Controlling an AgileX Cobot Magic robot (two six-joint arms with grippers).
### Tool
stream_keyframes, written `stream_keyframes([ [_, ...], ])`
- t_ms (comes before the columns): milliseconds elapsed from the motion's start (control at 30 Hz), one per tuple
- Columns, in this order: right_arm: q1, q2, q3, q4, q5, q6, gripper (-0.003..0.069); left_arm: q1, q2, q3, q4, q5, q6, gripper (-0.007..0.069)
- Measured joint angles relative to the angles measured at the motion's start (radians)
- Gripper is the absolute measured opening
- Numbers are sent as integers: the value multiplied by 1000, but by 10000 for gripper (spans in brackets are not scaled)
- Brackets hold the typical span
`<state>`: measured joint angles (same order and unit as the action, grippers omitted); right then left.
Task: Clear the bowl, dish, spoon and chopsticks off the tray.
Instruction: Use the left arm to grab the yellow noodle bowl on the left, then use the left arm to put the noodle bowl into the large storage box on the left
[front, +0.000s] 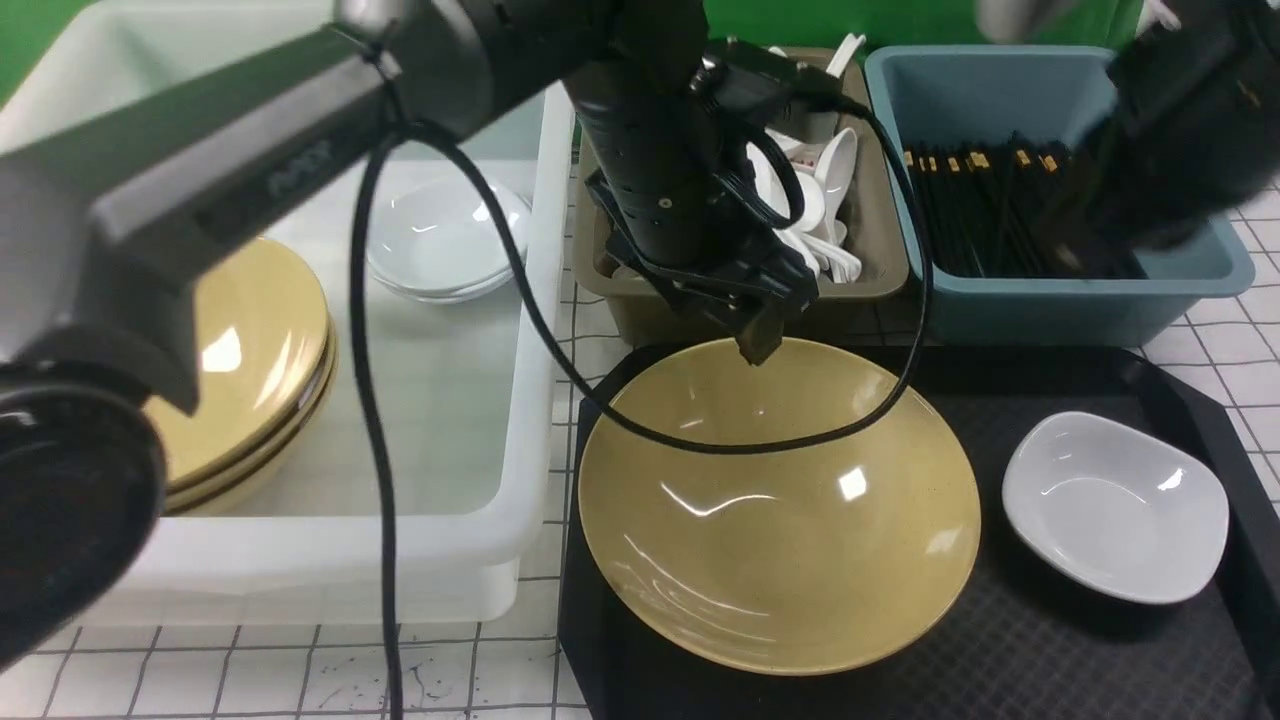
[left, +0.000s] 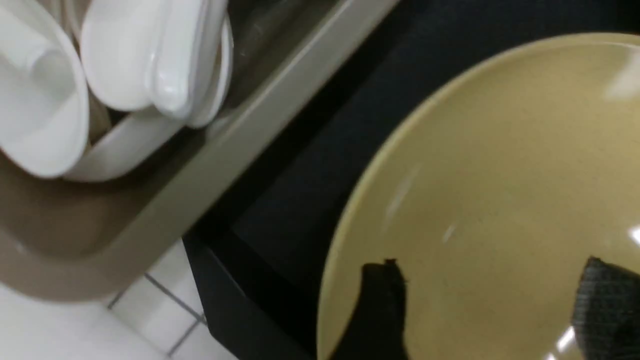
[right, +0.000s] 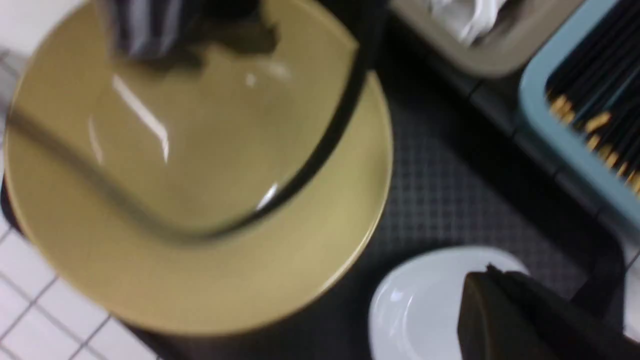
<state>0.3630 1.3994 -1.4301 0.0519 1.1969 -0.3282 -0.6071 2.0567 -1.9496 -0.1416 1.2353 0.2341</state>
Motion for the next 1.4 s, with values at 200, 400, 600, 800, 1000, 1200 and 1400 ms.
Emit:
stream_keyframes([
  [200, 0, -141, 176, 1, -64, 0, 36, 0, 71, -12, 72, 0, 28, 531],
  [400, 0, -197, 202, 1, -111, 2, 36, 0, 118, -12, 118, 0, 32, 512],
  [600, 0, -206, 202, 1, -118, 3, 36, 0, 146, -12, 83, -2, 36, 429],
  [800, 0, -206, 204, 3, -142, 3, 36, 0, 148, -6, 55, 5, 25, 120],
  [1000, 3, -206, 167, 4, -143, 2, 36, 1, 96, 4, -21, 7, -10, 24],
  [1200, 117, -203, 29, 3, -141, 2, 39, 42, -77, 11, 0, 5, -13, 10],
  [1400, 269, -141, -120, 11, -140, -15, 42, 228, -293, 28, -117, 22, -14, 10],
])
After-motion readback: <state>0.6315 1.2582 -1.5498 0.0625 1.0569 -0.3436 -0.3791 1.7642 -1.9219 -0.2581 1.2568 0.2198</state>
